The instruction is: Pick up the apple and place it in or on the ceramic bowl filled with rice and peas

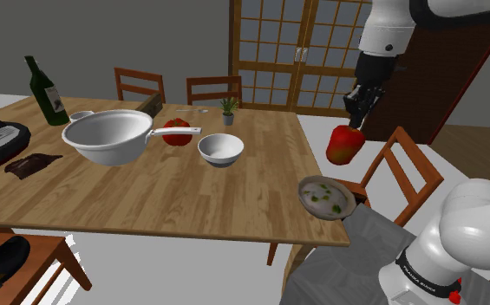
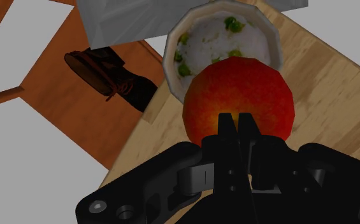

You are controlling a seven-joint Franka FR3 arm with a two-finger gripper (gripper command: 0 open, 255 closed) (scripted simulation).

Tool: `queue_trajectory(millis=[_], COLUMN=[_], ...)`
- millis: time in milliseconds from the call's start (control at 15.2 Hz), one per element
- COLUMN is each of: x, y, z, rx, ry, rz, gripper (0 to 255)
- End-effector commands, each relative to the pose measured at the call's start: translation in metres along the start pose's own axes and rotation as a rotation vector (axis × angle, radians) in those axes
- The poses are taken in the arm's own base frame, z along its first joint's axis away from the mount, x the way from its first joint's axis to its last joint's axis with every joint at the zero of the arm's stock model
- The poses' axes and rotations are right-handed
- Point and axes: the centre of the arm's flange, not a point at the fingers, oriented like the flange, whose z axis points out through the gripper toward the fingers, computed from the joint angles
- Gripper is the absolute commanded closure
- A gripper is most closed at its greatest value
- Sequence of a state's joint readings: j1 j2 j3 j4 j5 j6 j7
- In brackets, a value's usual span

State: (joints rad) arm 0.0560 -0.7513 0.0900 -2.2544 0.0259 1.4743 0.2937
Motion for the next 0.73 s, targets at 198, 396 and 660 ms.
queue_trajectory(millis=[198, 396, 660], x=[0.001, 0.001, 0.001], y=[-0.001, -0.001, -0.002], z=[0.027, 0.043, 0.064], rx=[0.0, 0.0, 0.0], ry=[0.0, 0.0, 0.0], rz=[0.0, 0.0, 0.0], gripper=[255, 255, 255])
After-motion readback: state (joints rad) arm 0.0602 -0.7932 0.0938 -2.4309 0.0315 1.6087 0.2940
